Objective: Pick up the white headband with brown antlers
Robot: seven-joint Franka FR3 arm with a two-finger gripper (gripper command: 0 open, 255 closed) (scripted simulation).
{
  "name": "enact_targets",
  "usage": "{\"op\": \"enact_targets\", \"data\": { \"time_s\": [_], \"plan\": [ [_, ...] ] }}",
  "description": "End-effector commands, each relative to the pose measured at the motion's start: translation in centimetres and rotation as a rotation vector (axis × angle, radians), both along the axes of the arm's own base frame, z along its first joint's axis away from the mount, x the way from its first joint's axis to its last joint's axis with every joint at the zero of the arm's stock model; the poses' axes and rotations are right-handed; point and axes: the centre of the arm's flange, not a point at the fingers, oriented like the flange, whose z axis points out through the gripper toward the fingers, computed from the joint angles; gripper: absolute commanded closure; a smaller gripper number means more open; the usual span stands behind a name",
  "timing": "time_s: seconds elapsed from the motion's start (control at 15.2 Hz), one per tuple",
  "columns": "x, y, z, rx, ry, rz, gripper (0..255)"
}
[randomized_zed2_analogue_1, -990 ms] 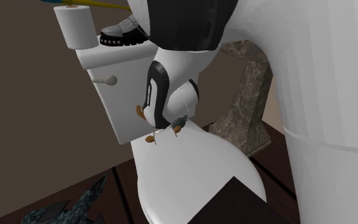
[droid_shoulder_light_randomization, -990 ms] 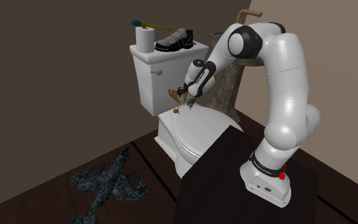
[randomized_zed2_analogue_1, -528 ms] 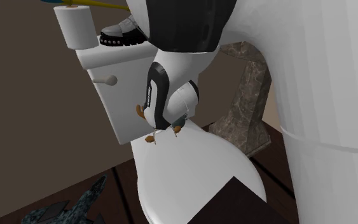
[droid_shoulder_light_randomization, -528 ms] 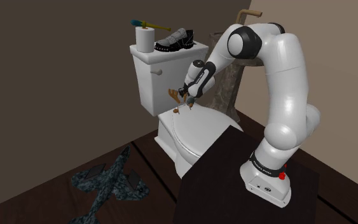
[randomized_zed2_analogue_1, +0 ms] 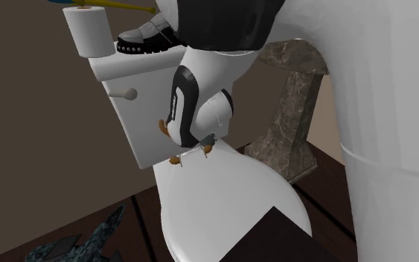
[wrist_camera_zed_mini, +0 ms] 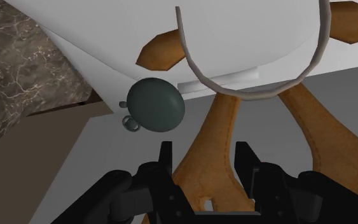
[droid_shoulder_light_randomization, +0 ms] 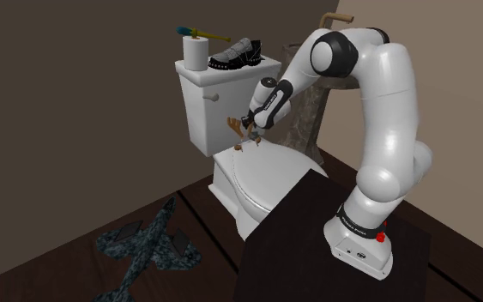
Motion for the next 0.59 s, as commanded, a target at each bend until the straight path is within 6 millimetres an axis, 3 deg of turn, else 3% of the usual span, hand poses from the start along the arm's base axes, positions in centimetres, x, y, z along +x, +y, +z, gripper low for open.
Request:
{"op": "enact_targets", "data": {
  "time_s": [0.0,0.53],
  "plan": [
    [0.1,0.0,1.1,0.0,-0.001,0.0,255],
    [0.1,0.0,5.3,0.0,-0.001,0.0,255]
  ]
}}
